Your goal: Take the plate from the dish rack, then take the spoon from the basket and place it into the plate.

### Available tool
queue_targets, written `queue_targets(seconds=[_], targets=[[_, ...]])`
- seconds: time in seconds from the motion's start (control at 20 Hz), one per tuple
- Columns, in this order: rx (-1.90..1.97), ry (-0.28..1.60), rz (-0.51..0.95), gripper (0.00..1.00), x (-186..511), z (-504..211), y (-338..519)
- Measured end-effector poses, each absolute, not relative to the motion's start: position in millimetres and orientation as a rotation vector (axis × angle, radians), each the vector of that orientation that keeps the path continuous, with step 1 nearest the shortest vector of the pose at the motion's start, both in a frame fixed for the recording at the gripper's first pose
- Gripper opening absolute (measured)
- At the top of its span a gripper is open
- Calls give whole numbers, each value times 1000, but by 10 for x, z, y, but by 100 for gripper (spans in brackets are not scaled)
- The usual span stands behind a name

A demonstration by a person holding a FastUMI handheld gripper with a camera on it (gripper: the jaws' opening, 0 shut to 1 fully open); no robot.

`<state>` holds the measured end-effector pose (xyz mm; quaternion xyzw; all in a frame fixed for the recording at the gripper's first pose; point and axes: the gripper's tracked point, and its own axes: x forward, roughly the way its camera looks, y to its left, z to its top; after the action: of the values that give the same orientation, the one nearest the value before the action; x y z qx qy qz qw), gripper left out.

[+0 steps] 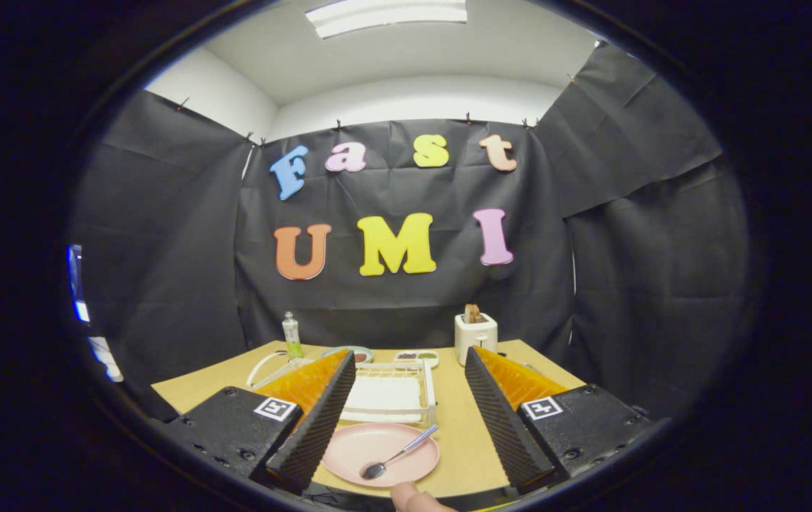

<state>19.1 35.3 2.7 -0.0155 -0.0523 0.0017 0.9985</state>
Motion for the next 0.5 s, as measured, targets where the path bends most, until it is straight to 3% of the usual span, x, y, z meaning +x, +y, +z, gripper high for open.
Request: queue_targets(seconds=[0.5], targets=[[-48,-129,-36,99,4,116,227]])
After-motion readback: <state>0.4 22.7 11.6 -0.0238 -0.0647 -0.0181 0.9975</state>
